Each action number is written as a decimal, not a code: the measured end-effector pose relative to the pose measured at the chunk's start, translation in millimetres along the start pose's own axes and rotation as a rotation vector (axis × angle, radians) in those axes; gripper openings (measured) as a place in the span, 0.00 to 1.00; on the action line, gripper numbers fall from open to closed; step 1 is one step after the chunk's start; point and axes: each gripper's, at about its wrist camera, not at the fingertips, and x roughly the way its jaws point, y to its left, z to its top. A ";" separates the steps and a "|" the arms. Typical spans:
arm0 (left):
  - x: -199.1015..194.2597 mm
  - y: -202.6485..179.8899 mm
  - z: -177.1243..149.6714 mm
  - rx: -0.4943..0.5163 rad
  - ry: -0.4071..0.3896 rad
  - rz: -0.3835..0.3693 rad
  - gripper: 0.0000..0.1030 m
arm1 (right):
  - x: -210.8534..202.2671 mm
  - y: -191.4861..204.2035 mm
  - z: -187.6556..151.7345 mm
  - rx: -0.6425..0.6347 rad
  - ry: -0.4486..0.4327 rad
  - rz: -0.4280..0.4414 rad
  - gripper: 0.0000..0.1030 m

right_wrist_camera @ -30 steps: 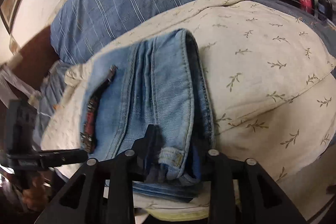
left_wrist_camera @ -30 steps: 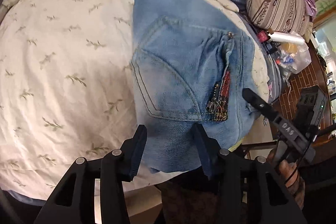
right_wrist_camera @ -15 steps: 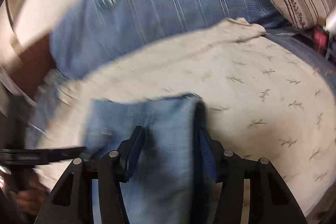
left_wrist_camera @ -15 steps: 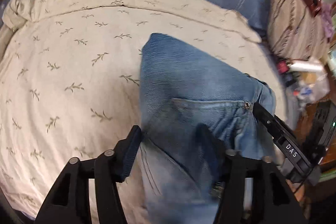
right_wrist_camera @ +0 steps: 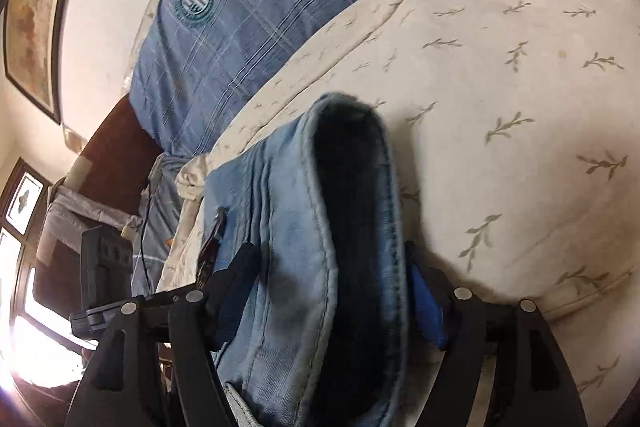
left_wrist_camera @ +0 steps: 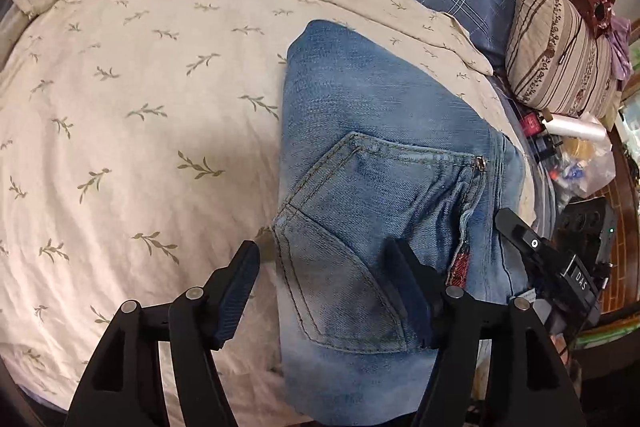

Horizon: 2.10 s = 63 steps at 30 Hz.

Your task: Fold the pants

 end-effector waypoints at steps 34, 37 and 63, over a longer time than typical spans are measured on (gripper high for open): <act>-23.4 22.1 -4.4 -0.081 0.104 -0.255 0.35 | -1.3 83.0 -13.3 -0.171 0.014 -0.313 0.28; -44.5 14.5 0.1 -0.060 0.003 -0.248 0.35 | -16.3 105.8 -11.1 -0.255 -0.055 -0.272 0.25; -2.3 -41.3 57.9 0.042 0.002 0.069 0.52 | 33.0 38.5 50.5 -0.202 -0.035 -0.348 0.33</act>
